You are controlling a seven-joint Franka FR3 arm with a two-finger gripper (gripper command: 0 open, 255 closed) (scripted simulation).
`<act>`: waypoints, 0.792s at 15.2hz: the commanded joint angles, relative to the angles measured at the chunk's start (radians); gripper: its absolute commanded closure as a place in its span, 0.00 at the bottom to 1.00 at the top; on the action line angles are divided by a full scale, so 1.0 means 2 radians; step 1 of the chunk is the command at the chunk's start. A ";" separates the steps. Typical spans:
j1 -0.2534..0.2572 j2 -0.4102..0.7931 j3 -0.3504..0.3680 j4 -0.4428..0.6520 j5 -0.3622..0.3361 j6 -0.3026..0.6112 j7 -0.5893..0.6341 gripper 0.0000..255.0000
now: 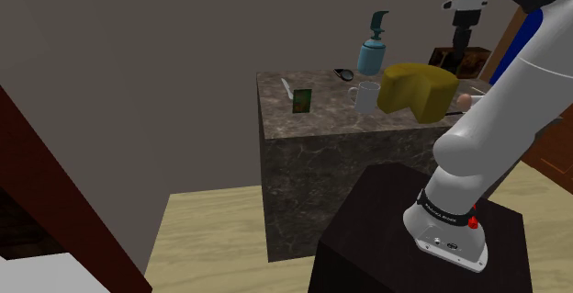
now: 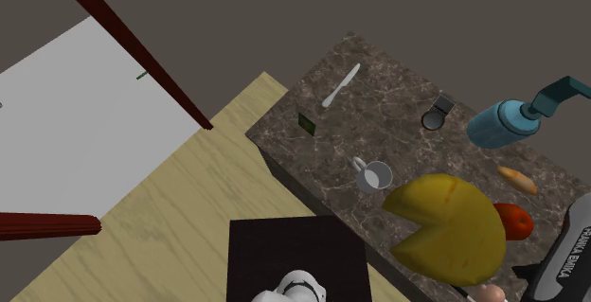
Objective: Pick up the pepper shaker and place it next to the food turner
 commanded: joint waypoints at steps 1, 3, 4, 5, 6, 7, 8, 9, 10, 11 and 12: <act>0.000 -0.003 0.000 -0.008 -0.002 0.006 0.002 0.00; 0.000 -0.003 0.000 -0.008 -0.002 0.006 0.002 0.00; 0.000 -0.003 0.000 -0.008 -0.002 0.006 0.002 0.00; 0.000 -0.003 0.000 -0.008 -0.002 0.006 0.002 0.00; 0.000 -0.003 0.000 -0.008 -0.002 0.006 0.002 0.00; 0.000 -0.003 0.000 -0.008 -0.002 0.006 0.002 0.00; 0.000 -0.003 0.000 -0.008 -0.002 0.006 0.002 1.00; 0.000 -0.003 0.000 -0.008 -0.002 0.006 0.002 1.00; 0.000 -0.003 0.000 -0.008 -0.002 0.006 0.002 1.00; 0.000 -0.003 0.000 -0.008 -0.002 0.006 0.002 1.00; 0.000 -0.003 0.000 -0.008 -0.002 0.006 0.002 1.00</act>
